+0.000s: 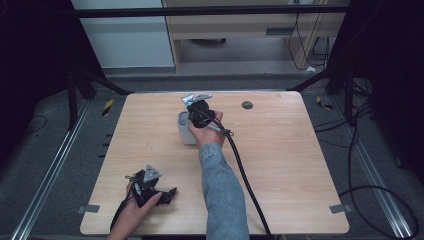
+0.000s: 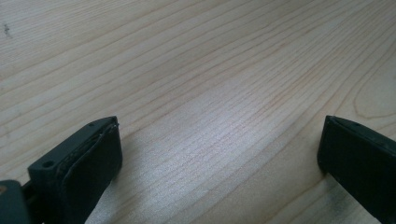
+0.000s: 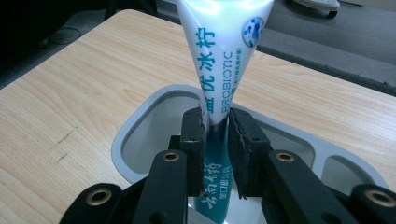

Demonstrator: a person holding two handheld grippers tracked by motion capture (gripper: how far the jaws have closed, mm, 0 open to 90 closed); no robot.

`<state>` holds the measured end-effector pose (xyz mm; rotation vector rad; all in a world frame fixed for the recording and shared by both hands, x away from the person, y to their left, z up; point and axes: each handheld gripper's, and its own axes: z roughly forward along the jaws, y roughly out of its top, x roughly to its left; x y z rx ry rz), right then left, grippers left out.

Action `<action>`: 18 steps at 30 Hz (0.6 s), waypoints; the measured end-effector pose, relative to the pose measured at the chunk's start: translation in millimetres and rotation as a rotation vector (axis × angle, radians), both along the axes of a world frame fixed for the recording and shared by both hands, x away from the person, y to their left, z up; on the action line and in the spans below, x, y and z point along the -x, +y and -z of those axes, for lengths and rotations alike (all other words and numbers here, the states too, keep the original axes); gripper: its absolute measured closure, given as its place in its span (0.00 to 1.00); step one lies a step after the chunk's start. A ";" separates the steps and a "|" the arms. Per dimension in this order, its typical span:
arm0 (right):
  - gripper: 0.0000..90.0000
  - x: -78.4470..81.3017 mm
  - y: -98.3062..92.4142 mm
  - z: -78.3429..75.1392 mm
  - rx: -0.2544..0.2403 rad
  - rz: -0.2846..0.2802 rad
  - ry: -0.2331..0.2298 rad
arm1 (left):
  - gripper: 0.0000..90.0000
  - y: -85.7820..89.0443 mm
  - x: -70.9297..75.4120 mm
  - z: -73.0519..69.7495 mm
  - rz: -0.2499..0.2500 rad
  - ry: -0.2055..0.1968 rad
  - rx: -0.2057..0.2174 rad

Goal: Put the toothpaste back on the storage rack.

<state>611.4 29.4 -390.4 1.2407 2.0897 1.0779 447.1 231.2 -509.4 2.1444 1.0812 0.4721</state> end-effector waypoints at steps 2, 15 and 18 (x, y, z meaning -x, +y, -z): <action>0.84 0.8 0.2 -0.8 0.000 -0.002 -0.002 | 0.00 0.0 0.0 0.0 0.000 0.000 0.000; 0.73 12.0 -4.9 -12.3 0.004 -0.020 -0.022 | 0.00 -0.1 -0.1 0.0 0.000 0.000 0.000; 0.61 14.9 -9.3 -13.9 -0.016 -0.016 -0.023 | 0.00 0.0 0.0 0.0 0.000 0.000 0.000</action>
